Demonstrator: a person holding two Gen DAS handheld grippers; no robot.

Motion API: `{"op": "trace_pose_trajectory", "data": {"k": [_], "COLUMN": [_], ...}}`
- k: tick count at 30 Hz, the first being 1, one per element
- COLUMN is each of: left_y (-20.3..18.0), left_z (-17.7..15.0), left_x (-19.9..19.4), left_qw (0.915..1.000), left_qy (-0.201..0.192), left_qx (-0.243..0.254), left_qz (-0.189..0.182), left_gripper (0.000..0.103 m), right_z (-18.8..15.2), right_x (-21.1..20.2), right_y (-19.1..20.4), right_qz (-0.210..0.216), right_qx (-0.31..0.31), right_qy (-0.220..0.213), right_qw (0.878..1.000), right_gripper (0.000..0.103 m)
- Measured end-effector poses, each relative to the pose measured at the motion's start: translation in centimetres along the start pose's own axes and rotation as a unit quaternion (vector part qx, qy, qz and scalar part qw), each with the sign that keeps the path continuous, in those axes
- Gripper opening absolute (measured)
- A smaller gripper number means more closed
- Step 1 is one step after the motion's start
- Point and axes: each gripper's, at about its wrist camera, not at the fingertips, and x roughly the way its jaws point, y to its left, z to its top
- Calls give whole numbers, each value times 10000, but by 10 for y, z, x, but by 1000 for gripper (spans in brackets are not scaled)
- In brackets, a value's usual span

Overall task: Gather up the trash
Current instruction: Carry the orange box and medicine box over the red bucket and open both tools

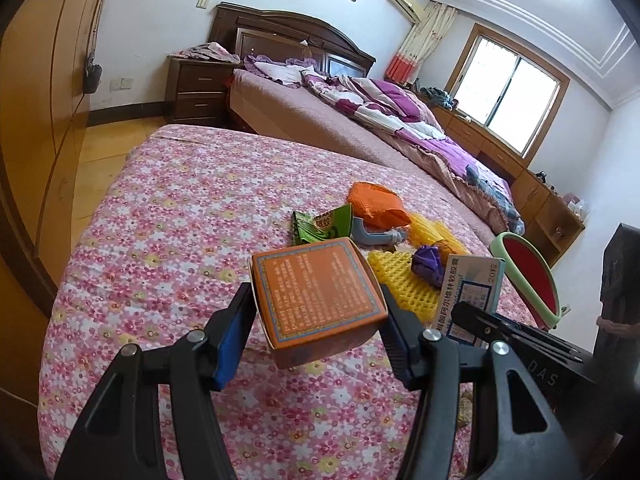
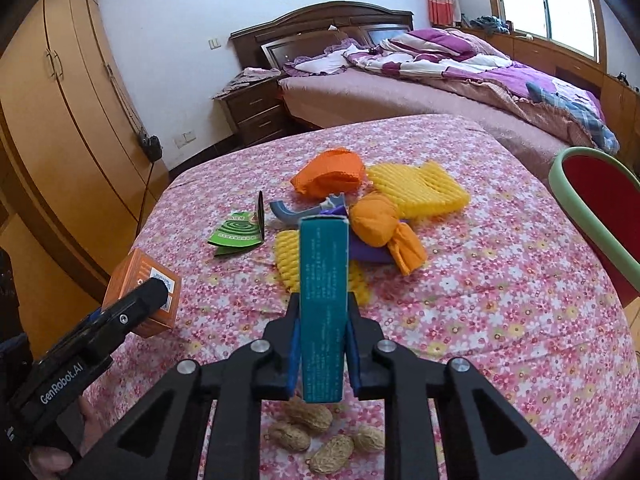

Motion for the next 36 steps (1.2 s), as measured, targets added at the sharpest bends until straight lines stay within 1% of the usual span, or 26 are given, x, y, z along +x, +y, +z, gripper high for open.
{"op": "trace_pose_trajectory", "data": {"k": [5,11,17,27,32,36], "left_y": [-5,-10,-30,-67,-96,-128], "left_z": [-2,-1,6,17,21,25], "left_x": [0,-12,-16,-18,-9,1], "left_qw": [9999,9998,9995,9991,9981,9960], "left_qy": [50,-81,-156,-182,-24,151], "left_qx": [8,-92,1,197,392,598], "left_qz": [-108,-182,-291,-332,-478,-646], "left_gripper": [60,60,60,60,60,60], "right_z": [-1,-2,4,13,19,26], "right_x": [-12,-31,-55,-80,-97,-108], "right_y": [-8,-13,-28,-84,-114,-137], "right_qz": [64,95,32,34,-29,-75], "right_qx": [136,78,154,690,848,944], "right_qy": [-76,-215,-492,-703,-951,-1154], "right_qw": [9999,9997,9987,9951,9918,9888], "right_gripper": [21,21,21,21,21,21]}}
